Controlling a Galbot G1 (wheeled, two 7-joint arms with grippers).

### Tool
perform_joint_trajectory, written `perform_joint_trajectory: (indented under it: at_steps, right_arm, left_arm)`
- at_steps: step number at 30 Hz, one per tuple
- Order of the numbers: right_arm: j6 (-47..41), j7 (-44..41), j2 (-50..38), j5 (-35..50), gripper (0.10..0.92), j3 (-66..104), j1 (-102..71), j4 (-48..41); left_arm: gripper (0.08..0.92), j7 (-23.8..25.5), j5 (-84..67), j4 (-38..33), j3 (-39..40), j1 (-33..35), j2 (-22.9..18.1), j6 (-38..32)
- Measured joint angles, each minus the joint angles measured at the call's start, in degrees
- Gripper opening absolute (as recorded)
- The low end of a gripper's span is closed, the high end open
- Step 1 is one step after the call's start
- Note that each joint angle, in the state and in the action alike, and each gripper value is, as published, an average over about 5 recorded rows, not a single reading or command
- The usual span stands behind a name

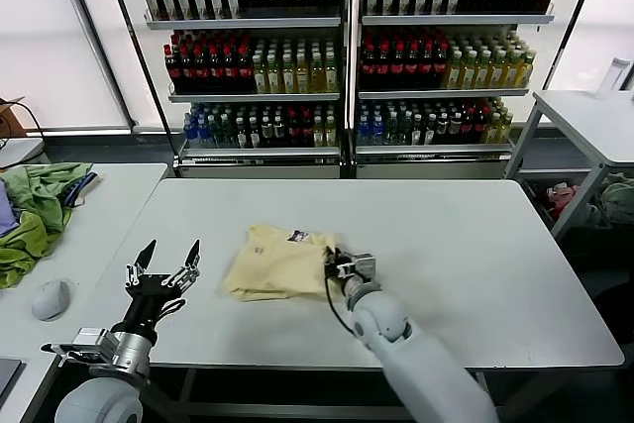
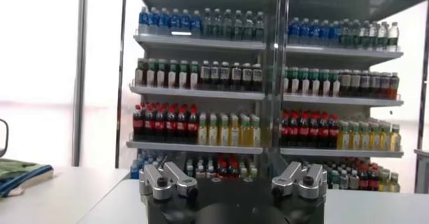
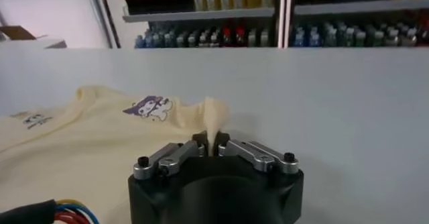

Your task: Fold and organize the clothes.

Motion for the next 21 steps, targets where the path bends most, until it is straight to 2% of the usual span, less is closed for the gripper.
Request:
perform_joint_trajectory:
  at_steps: [6, 13, 21]
  right_arm:
    - [-1.1, -6.7, -4.0, -6.7, 0.191, 1.8, 4.7, -3.3]
    - [2.2, -9.8, -7.5, -12.5, 0.381, 5.1, 4.8, -2.6]
    - [7.4, -8.5, -9.2, -16.3, 0.605, 12.0, -5.3, 7.3]
  left_arm:
    - [0.823, 0.1, 1.0, -0.6, 0.4, 0.3, 0.5, 0.2]
    - [0.823, 0.2, 3.1, -1.2, 1.3, 0.7, 0.0, 0.2]
    - [0.823, 0.6, 5.8, -2.2, 1.7, 1.6, -0.9, 0.1]
